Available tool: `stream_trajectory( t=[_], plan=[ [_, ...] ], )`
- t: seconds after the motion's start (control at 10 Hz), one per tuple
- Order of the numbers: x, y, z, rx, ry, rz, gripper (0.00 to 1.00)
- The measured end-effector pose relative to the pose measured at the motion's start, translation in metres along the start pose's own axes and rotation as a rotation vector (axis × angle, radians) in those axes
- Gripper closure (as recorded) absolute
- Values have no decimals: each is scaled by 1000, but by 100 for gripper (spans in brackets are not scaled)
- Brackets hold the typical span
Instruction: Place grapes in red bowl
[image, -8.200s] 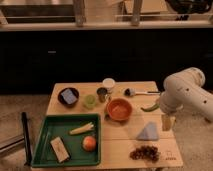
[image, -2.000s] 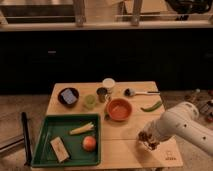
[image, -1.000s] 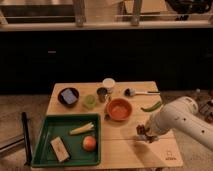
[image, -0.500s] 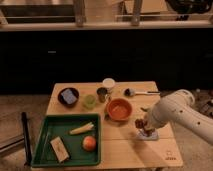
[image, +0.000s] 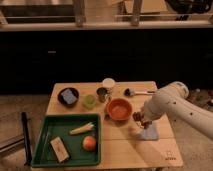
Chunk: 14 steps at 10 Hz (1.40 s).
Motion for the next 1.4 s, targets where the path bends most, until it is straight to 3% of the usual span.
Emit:
stream_trajectory(
  t=[0.5, 1.4],
  plan=[
    [-15, -30, 2, 15, 16, -18, 93],
    [-12, -73, 3, 24, 42, -21, 93]
  ],
)
